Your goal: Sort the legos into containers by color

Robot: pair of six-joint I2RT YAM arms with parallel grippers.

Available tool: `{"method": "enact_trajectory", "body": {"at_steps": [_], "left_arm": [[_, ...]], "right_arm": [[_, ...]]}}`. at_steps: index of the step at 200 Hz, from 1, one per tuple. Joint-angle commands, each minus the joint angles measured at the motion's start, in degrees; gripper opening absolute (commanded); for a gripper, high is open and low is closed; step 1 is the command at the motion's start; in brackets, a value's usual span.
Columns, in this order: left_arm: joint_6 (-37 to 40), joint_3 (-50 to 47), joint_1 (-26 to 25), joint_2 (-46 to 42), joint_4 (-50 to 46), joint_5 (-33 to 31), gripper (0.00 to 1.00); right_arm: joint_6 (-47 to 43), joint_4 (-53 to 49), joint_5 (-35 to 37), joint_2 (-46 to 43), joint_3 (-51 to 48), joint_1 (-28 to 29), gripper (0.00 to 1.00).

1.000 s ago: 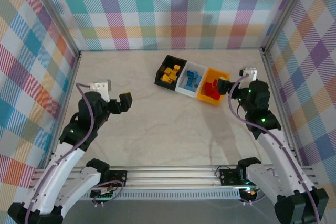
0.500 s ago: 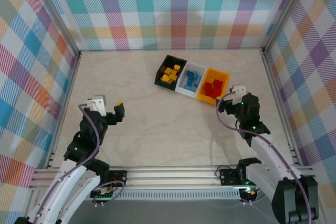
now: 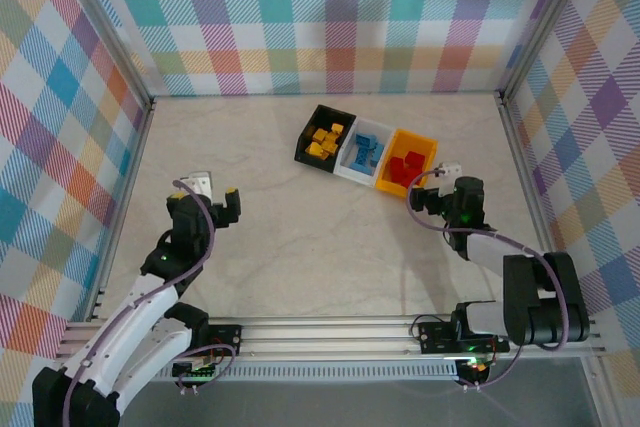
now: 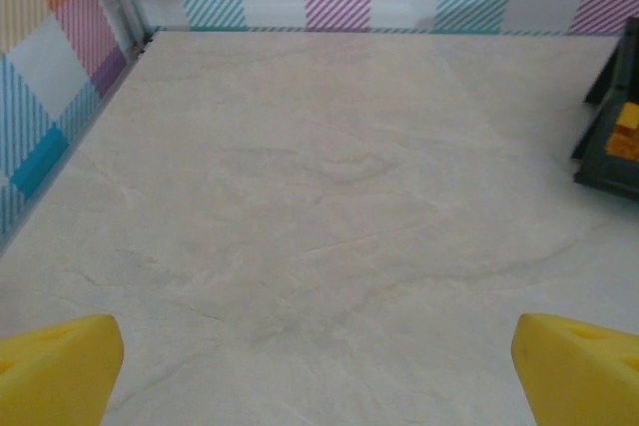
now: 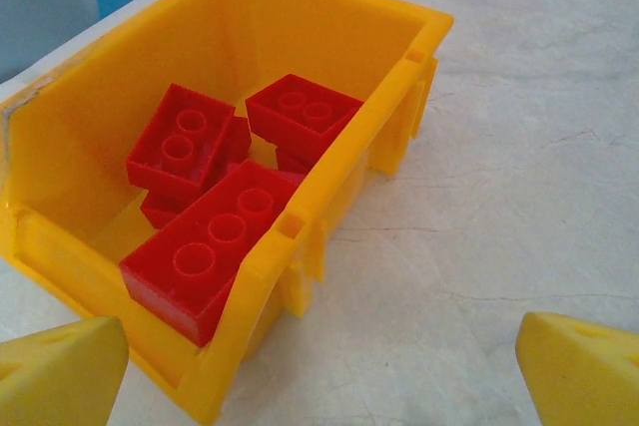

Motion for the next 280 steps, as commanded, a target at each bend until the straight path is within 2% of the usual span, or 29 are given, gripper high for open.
{"method": "enact_trajectory", "body": {"at_steps": [1,26,55,81,135,164,195,280], "left_arm": [[1.6,-0.7,1.0,0.8,3.1,-3.1,1.0],[2.0,-2.1,3.1,0.3,4.3,-3.0,1.0],[3.4,-4.3,7.9,0.3,9.0,-2.0,1.0],[3.0,-4.9,11.1,5.3,14.9,0.9,1.0],[2.3,-3.6,12.0,25.7,29.3,3.9,1.0],[1.7,-2.6,12.5,33.3,36.0,7.1,1.0],[2.9,-2.2,12.7,38.5,40.3,9.0,1.0],[5.6,-2.7,13.5,44.8,48.7,16.5,1.0]], "right_arm": [[1.2,5.7,-3.2,2.3,1.5,-1.0,1.0],[2.0,8.0,-4.6,4.4,2.3,-2.0,1.0],[2.5,11.0,-5.1,6.1,1.7,-2.2,1.0],[2.7,11.7,-5.3,6.0,1.2,-2.2,1.0],[2.5,14.1,-5.6,7.5,0.7,-2.3,1.0],[3.0,14.9,-6.1,8.7,0.9,-2.8,1.0],[3.5,15.6,-6.8,9.6,0.9,-3.4,1.0],[5.6,18.1,-8.2,12.0,0.6,-5.4,1.0]]}}
